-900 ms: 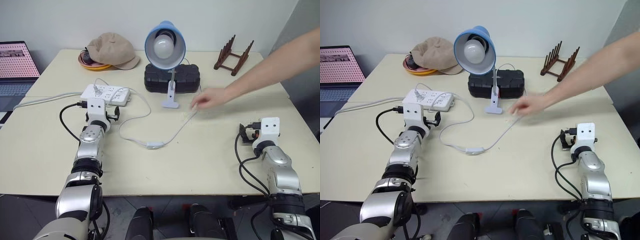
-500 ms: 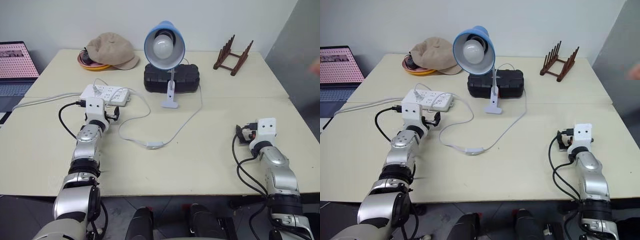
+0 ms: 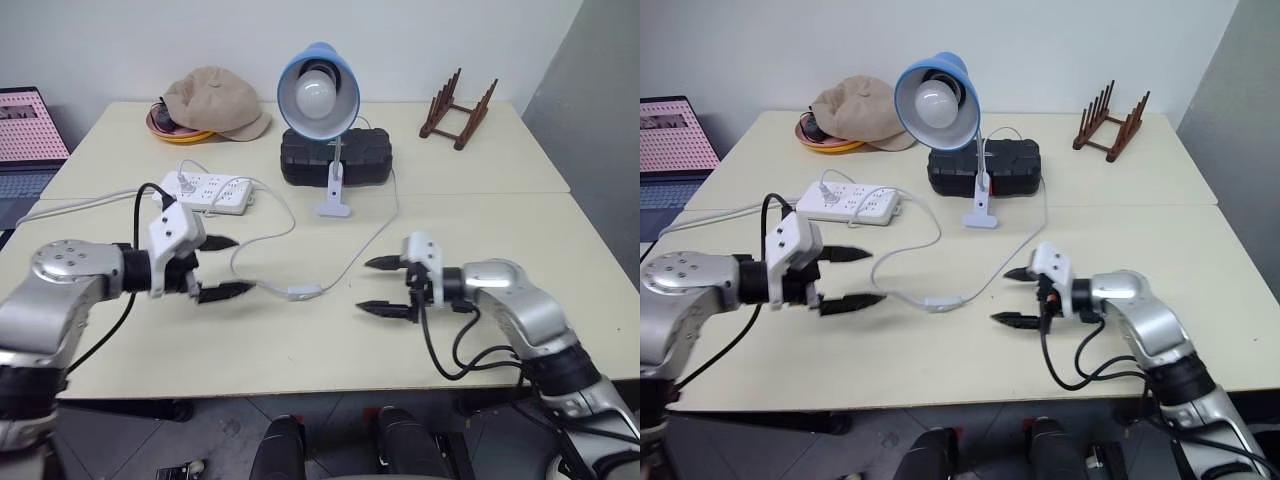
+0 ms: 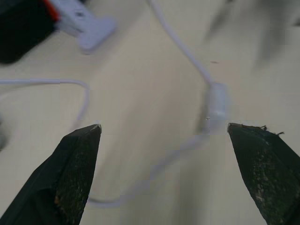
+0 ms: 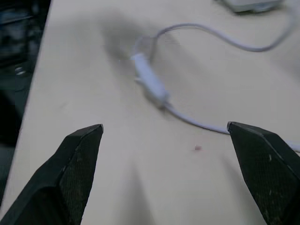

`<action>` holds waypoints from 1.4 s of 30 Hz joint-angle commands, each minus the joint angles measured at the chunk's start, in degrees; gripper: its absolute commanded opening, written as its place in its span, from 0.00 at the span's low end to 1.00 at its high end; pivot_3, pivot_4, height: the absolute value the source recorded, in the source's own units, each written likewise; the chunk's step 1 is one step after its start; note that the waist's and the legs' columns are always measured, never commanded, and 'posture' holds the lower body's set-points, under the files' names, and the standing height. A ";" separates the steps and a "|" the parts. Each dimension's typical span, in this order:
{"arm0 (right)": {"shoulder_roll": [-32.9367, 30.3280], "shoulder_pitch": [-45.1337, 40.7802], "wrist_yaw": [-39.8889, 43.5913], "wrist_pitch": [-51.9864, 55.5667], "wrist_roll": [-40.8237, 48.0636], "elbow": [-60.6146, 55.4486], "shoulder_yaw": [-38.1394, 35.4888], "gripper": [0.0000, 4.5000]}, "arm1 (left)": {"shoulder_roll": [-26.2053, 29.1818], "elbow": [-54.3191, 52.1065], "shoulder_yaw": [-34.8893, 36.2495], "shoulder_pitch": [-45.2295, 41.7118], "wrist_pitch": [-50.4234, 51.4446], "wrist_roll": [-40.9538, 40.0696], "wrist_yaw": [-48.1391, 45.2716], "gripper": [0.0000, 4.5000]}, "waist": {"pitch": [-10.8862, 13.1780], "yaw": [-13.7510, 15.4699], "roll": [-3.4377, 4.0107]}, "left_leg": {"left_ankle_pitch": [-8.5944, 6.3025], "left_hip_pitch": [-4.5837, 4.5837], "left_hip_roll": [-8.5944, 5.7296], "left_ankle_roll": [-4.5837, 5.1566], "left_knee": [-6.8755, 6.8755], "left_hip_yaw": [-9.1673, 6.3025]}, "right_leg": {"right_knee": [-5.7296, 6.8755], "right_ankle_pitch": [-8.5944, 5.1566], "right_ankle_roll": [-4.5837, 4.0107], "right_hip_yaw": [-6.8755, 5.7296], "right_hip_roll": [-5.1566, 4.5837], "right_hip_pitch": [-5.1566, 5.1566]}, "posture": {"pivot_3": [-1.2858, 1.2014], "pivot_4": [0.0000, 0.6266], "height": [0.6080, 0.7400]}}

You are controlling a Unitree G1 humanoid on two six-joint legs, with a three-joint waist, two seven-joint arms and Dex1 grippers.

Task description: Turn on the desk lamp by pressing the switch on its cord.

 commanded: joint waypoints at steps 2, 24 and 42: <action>5.64 -7.58 1.03 -11.70 -7.11 14.20 4.01 0.99 | 1.43 -4.06 1.61 1.07 -1.42 0.57 -0.56 1.00 | 0.01 0.23 -0.01 | 0.00 0.01 0.00 0.00 0.02 0.00 | 0.01 0.01 -0.02 -0.02 0.00 0.01 | 0.52 0.24 1.00; 19.92 -19.13 2.44 -31.72 -16.45 43.74 4.61 0.73 | 1.97 -7.97 6.97 5.52 0.98 -2.33 -0.72 1.00 | 0.01 0.18 0.00 | -0.01 0.02 0.53 0.00 -0.05 0.04 | 0.11 0.12 -0.09 -0.07 0.51 -0.13 | 0.52 0.24 1.00; 16.65 -17.27 6.17 -26.90 -12.77 37.58 -0.76 0.08 | 0.54 -6.55 6.11 5.03 3.59 -4.77 -1.38 1.00 | 0.02 0.24 0.02 | -0.01 0.04 0.64 0.00 -0.07 0.04 | 0.13 0.14 -0.12 -0.06 0.62 -0.15 | 0.52 0.24 1.00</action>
